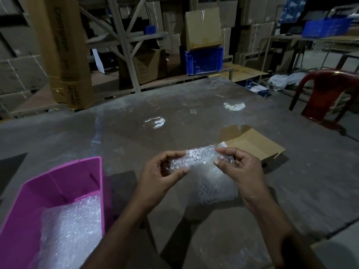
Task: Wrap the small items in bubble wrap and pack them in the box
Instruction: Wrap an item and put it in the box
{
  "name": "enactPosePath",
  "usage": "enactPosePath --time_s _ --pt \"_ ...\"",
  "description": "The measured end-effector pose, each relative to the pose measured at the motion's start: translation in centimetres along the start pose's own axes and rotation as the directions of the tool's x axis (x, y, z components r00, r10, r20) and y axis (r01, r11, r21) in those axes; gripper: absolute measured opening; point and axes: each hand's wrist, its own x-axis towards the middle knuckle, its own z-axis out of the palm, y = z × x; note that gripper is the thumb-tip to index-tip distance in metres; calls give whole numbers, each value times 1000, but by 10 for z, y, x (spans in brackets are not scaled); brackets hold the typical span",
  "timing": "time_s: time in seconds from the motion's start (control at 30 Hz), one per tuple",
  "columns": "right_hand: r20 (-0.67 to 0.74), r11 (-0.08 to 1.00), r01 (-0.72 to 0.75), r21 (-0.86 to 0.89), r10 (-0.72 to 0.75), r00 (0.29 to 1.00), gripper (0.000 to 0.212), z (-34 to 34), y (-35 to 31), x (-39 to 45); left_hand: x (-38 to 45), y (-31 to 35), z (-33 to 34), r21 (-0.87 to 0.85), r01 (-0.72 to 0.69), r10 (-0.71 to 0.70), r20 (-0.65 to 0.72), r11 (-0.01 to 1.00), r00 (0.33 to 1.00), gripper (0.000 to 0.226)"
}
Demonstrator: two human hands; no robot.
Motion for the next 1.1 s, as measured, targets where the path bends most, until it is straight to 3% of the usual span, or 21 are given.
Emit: enactPosePath --time_s 0.1,0.27,0.53,0.67,0.8,0.97,1.1 --pt "21 1000 19 -9 -19 1000 30 -9 0 8 7 -1 9 62 24 -23 -25 998 999 33" --pt "25 986 47 -157 -44 999 30 -24 1 17 17 1 17 18 89 -89 -36 996 995 26" --pt "104 897 164 -411 -132 986 15 -41 6 32 28 -2 27 188 41 -31 -54 981 998 3" --pt "200 905 196 -377 -127 971 12 -47 8 41 28 -6 32 114 74 -68 -53 991 996 10" --pt "233 951 118 -288 -50 971 7 -48 14 47 30 -11 38 6 102 -102 -76 995 992 12" --pt "232 973 115 -202 -66 970 20 -45 17 54 33 -17 41 47 110 -104 -113 993 988 12" --pt "282 963 98 -250 -24 959 22 -43 17 60 34 -10 44 68 172 -166 -81 983 983 39"
